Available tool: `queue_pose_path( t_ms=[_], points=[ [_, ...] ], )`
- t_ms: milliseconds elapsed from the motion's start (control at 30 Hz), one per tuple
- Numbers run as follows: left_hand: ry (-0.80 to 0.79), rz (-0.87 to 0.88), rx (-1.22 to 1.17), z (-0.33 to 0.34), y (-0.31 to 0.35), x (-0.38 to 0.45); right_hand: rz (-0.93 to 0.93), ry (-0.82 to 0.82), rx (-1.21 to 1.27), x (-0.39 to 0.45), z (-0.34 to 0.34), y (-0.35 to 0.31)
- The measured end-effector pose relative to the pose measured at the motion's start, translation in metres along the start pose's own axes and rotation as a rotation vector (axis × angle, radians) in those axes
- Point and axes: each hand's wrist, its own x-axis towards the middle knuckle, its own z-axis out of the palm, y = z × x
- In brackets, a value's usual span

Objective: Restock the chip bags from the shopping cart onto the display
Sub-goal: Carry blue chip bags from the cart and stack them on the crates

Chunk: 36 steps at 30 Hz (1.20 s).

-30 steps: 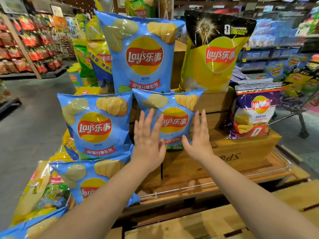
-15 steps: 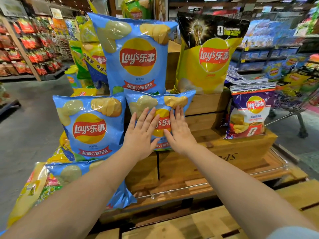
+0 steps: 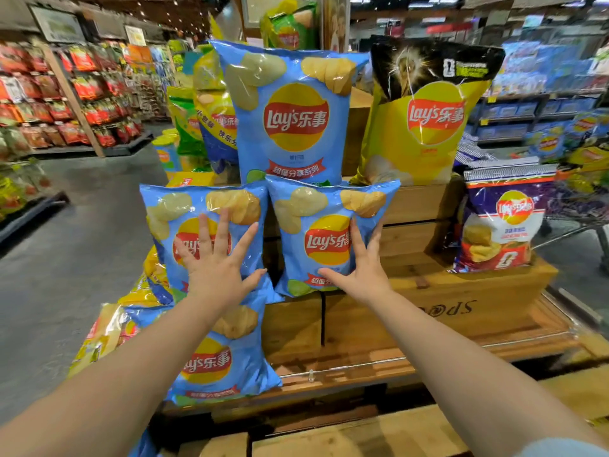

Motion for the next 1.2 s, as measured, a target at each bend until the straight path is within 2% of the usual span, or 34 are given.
queue_pose_path(
  t_ms=[167, 333, 467, 567, 667, 867, 933, 1033, 1200],
  points=[
    [0.009, 0.004, -0.052, 0.003, -0.022, -0.002, -0.024, -0.019, -0.045, 0.003, 0.015, -0.007],
    [-0.004, 0.033, -0.061, 0.003, -0.028, -0.001, 0.046, -0.026, -0.105, 0.008, 0.019, -0.017],
    [-0.024, 0.042, -0.064, 0.003, -0.029, -0.004, 0.101, 0.003, -0.359, 0.0, 0.016, -0.023],
    [-0.004, 0.034, -0.092, -0.003, -0.027, -0.012, 0.072, 0.023, -0.553, -0.009, 0.015, -0.031],
    [0.025, 0.035, -0.086, -0.011, -0.023, -0.021, 0.028, 0.043, -0.63, -0.016, 0.018, -0.037],
    [0.047, 0.041, -0.157, -0.038, -0.002, -0.031, -0.133, 0.16, -0.539, -0.035, 0.036, -0.058],
    [0.06, 0.031, -0.2, -0.052, 0.013, -0.03, -0.11, 0.15, -0.485, -0.047, 0.038, -0.071],
    [-0.022, 0.019, -0.302, -0.077, 0.041, -0.031, -0.101, 0.133, -0.405, -0.074, 0.034, -0.085],
    [-0.037, 0.166, -0.557, -0.113, 0.084, -0.049, -0.039, 0.186, -0.238, -0.132, 0.0, -0.105]
  ],
)
